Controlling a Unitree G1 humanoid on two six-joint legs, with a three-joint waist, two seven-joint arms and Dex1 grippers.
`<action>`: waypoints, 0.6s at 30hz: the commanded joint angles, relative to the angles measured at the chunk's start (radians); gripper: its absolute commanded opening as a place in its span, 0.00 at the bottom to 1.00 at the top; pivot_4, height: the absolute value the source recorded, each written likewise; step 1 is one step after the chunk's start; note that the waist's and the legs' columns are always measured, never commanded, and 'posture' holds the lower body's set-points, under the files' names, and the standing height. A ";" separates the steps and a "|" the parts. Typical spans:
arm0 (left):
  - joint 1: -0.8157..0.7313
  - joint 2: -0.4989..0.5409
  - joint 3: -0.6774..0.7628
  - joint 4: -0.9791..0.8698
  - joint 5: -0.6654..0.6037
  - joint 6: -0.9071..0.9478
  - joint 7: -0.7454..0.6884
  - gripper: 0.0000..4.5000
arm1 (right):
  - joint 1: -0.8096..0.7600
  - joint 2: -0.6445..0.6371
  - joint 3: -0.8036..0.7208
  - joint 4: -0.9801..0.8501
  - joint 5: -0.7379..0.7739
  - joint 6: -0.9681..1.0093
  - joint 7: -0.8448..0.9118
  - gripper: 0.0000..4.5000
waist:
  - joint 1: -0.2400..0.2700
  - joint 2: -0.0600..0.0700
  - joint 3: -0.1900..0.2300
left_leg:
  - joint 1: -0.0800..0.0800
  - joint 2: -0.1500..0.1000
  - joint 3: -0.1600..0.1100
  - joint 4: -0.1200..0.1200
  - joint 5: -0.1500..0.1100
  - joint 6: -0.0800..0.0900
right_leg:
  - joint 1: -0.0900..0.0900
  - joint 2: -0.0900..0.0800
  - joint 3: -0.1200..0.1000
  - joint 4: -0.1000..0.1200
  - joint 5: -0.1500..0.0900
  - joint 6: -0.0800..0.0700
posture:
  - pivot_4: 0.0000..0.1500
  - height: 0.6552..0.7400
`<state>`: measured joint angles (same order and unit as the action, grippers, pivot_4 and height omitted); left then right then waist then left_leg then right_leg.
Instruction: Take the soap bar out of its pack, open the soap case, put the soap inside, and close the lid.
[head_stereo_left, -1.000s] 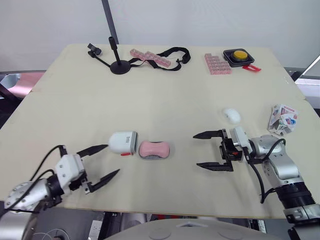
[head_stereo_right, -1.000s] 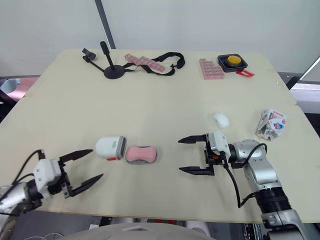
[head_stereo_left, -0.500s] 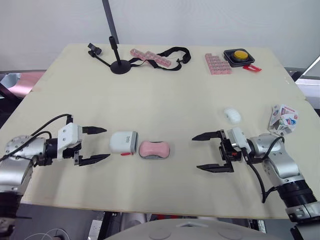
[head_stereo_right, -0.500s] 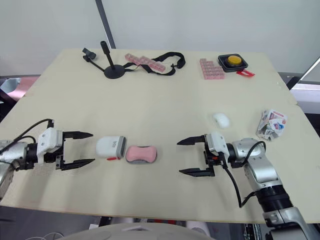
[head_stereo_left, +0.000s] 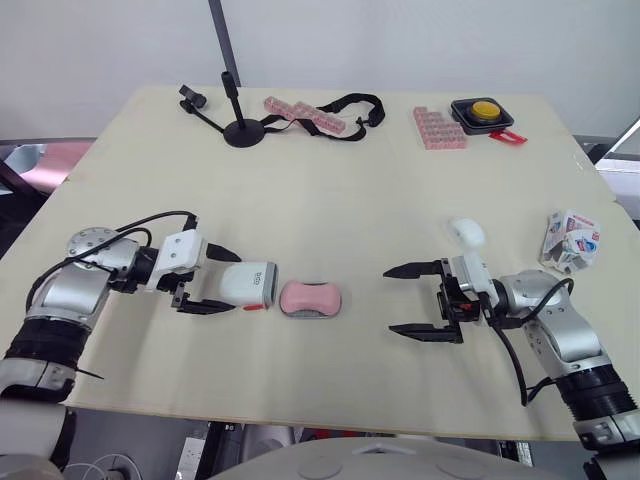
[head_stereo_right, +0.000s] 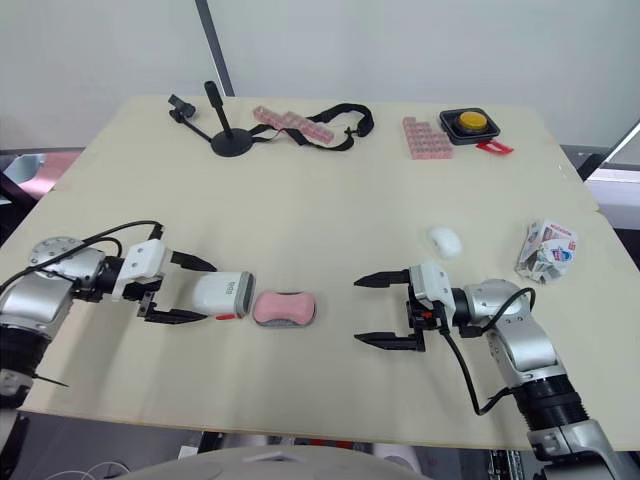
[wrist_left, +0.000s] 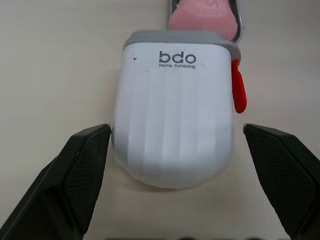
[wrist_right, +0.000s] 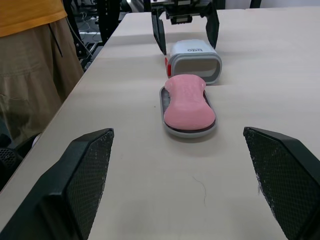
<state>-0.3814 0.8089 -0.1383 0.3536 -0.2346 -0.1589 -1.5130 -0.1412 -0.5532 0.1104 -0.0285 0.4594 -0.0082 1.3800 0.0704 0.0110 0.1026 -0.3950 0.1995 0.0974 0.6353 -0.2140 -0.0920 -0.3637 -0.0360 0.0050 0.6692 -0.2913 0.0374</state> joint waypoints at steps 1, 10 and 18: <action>-0.038 -0.007 -0.005 0.017 0.012 -0.001 -0.015 1.00 | 0.003 -0.008 -0.019 -0.033 0.016 -0.007 -0.004 0.98 | 0.002 0.000 0.000 | 0.000 0.000 0.000 0.000 0.000 0.000 | 0.000 0.000 0.000 0.000 0.000 0.000 | 1.00 0.99; -0.081 -0.063 -0.028 0.097 0.044 -0.067 -0.003 1.00 | 0.026 -0.022 -0.029 -0.052 0.016 -0.008 -0.016 0.98 | 0.007 0.000 0.000 | -0.002 0.000 0.000 0.001 0.000 0.000 | -0.001 0.000 -0.001 0.001 0.000 0.000 | 1.00 0.99; -0.093 -0.075 -0.032 0.122 0.044 -0.103 -0.012 0.89 | 0.033 -0.032 -0.028 -0.055 0.015 -0.006 -0.022 1.00 | 0.007 0.000 0.000 | -0.002 0.000 -0.001 0.001 0.000 0.001 | -0.001 0.000 -0.001 0.001 0.000 0.000 | 1.00 0.99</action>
<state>-0.4606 0.7323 -0.1774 0.4725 -0.1981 -0.2447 -1.5140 -0.1110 -0.5714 0.1069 -0.0524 0.4589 -0.0081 1.3581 0.0776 0.0109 0.1026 -0.3971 0.1993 0.0967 0.6362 -0.2143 -0.0914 -0.3647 -0.0365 0.0037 0.6703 -0.2913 0.0374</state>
